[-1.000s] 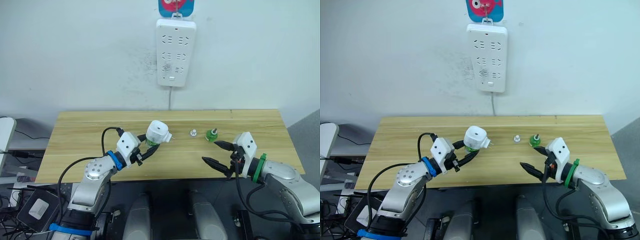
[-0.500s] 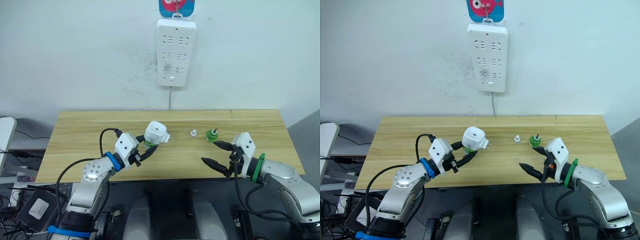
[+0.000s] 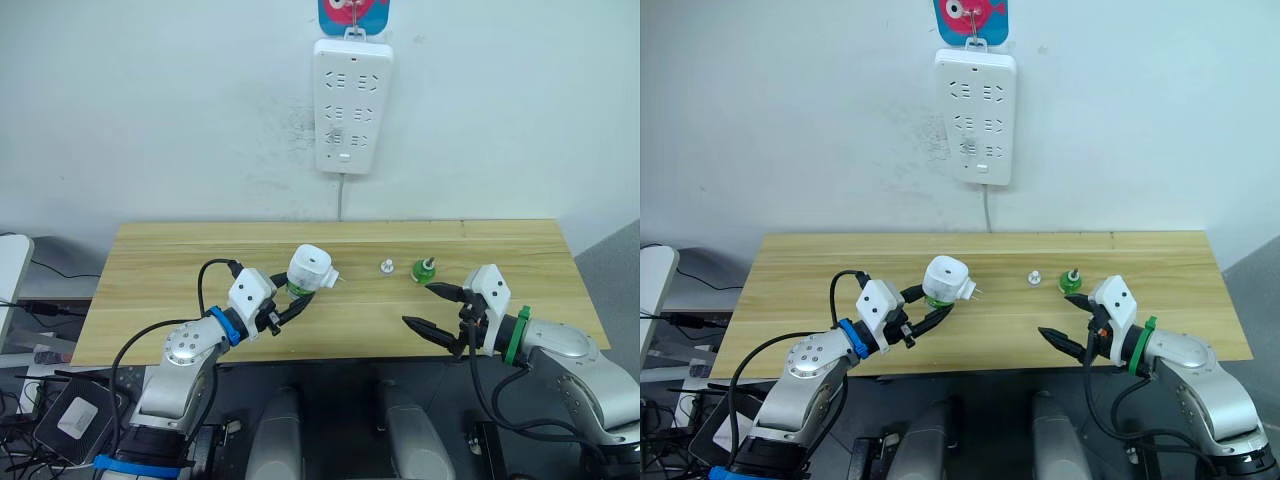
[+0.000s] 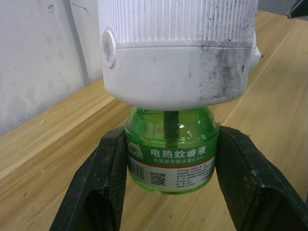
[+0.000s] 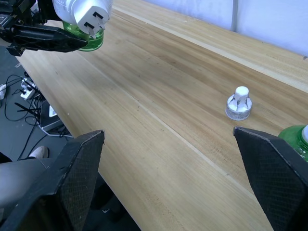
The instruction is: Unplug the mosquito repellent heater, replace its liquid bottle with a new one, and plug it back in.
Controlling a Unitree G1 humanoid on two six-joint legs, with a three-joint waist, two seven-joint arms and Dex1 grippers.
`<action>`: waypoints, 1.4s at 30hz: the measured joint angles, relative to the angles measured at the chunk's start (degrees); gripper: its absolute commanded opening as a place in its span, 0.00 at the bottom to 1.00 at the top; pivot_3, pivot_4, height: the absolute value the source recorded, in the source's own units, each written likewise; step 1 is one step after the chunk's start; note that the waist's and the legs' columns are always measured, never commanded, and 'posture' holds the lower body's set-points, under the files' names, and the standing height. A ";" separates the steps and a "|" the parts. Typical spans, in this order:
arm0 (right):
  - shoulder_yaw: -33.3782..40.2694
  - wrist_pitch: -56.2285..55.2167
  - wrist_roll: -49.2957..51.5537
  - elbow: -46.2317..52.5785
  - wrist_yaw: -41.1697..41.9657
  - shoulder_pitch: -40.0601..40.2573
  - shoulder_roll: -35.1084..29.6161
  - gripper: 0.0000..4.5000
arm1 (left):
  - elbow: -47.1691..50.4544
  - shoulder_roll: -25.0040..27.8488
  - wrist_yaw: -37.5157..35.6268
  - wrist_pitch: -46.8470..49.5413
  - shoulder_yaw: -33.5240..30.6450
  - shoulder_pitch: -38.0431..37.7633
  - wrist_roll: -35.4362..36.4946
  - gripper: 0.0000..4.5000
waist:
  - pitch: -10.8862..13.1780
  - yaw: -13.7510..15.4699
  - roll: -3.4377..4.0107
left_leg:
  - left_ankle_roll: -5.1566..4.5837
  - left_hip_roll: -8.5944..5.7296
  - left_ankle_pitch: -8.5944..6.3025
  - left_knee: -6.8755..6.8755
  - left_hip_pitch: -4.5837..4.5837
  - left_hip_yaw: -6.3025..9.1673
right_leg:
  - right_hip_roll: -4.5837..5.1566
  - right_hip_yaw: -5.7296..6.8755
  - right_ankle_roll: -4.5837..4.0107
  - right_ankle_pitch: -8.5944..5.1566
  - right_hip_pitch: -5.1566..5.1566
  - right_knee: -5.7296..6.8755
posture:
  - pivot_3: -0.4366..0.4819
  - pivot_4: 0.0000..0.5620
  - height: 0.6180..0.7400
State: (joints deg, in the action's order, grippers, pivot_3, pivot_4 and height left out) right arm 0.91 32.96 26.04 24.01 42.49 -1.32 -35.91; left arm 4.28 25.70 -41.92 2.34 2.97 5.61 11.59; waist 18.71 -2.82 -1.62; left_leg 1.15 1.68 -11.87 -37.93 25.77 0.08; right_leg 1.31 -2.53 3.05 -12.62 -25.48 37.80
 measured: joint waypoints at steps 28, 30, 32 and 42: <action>0.00 2.78 1.18 1.03 0.93 -1.88 -0.12 0.99 | 0.00 0.00 -0.15 -0.07 0.00 0.17 0.01 0.50 | -0.17 0.00 0.00 | 0.00 -0.01 0.00 -0.03 -0.01 0.01 | 0.00 0.01 -0.25 0.15 0.01 0.06 | 0.40 0.50 1.00; 0.00 2.78 1.17 1.03 0.92 -1.89 -0.11 0.99 | 0.00 0.00 -0.15 -0.07 0.00 0.26 0.01 0.50 | -0.17 0.00 0.00 | 0.00 -0.01 0.00 -0.03 -0.01 0.01 | 0.00 0.01 -0.25 0.15 0.01 0.06 | 0.40 0.50 1.00; 0.00 2.78 1.17 1.03 0.92 -1.92 -0.11 0.99 | 0.00 0.00 -0.15 -0.07 0.00 0.36 0.01 0.50 | -0.17 0.00 0.00 | 0.00 -0.01 0.00 -0.03 -0.01 0.01 | 0.00 0.01 -0.25 0.15 0.01 0.06 | 0.40 0.50 1.00; 0.00 2.78 1.17 1.03 0.95 -2.01 -0.12 0.99 | 0.00 -0.01 -0.21 -0.07 0.01 0.46 0.01 0.50 | -0.18 -0.01 0.00 | 0.00 -0.01 0.00 -0.04 -0.02 0.01 | 0.00 0.01 -0.26 0.16 0.01 0.07 | 0.40 0.50 1.00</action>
State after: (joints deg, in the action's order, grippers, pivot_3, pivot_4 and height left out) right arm 0.91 35.74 27.21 25.04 43.44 -3.33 -36.03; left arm 4.28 25.69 -42.13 2.27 2.97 6.07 11.60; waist 18.54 -2.83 -1.61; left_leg 1.15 1.67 -11.86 -37.97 25.76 0.09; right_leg 1.31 -2.52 2.79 -12.47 -25.48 37.87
